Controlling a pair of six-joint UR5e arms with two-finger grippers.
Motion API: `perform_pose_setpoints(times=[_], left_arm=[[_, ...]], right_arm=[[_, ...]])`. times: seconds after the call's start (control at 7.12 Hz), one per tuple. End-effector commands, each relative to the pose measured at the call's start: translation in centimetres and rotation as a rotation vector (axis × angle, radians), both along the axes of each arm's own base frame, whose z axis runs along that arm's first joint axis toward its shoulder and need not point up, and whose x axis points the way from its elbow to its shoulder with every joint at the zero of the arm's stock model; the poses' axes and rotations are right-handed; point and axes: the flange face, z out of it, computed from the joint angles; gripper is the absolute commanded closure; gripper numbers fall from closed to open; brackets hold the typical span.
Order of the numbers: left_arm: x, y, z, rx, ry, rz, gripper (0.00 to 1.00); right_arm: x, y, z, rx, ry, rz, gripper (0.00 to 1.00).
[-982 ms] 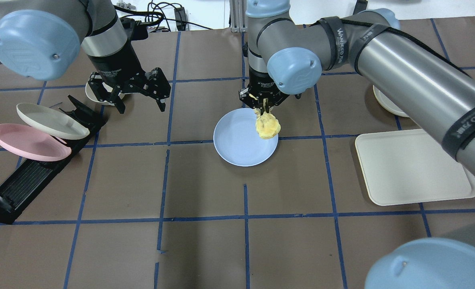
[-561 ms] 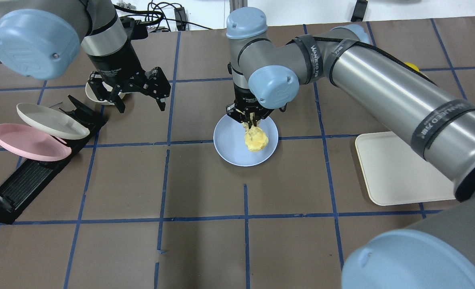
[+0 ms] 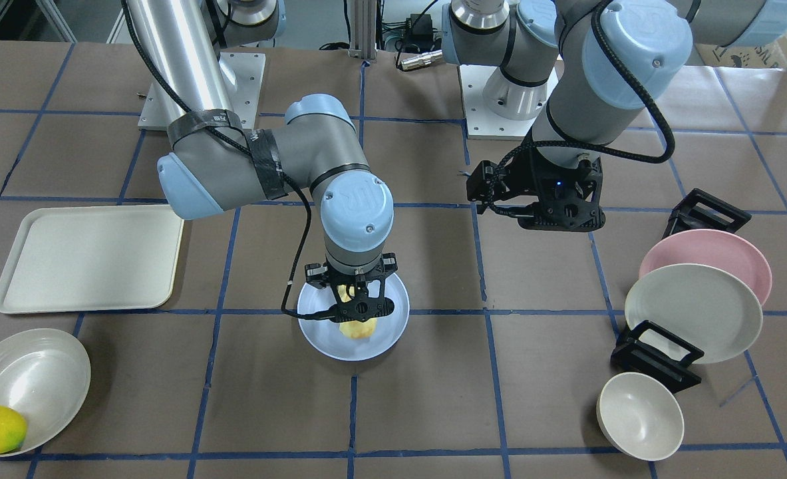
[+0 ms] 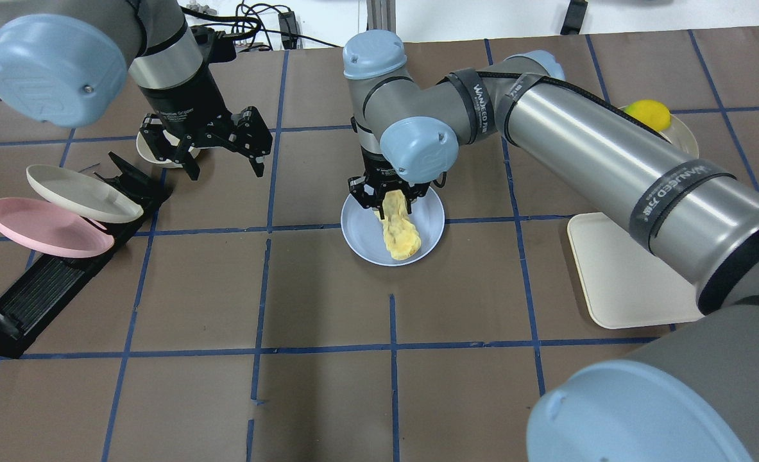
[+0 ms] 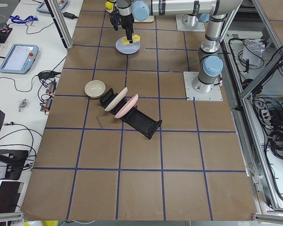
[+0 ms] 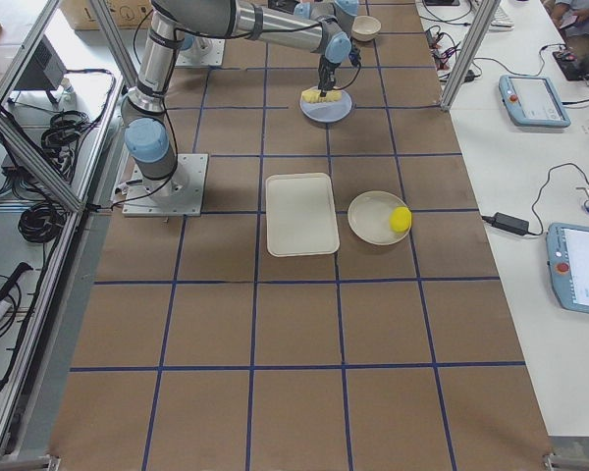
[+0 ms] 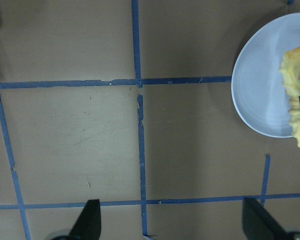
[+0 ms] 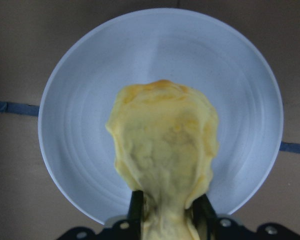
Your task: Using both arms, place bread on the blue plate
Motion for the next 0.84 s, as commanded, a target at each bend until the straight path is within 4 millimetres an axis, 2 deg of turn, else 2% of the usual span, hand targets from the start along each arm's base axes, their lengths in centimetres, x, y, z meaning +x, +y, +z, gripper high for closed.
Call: perform_pose_setpoints(times=[0.0,0.42,0.7], left_arm=[[0.0,0.0,0.1,-0.002,0.0,0.0,0.0],[0.0,0.0,0.1,-0.001,0.0,0.001,0.0],[0.0,-0.1,0.1,-0.001,0.001,0.002,0.0]], right_arm=[[-4.0,-1.2,4.6,-0.004,-0.015,-0.056,0.0],[-13.8,-0.9,14.5,-0.076,-0.044,-0.131,0.0],[-21.1,1.9,20.0,-0.059,-0.044,-0.181,0.0]])
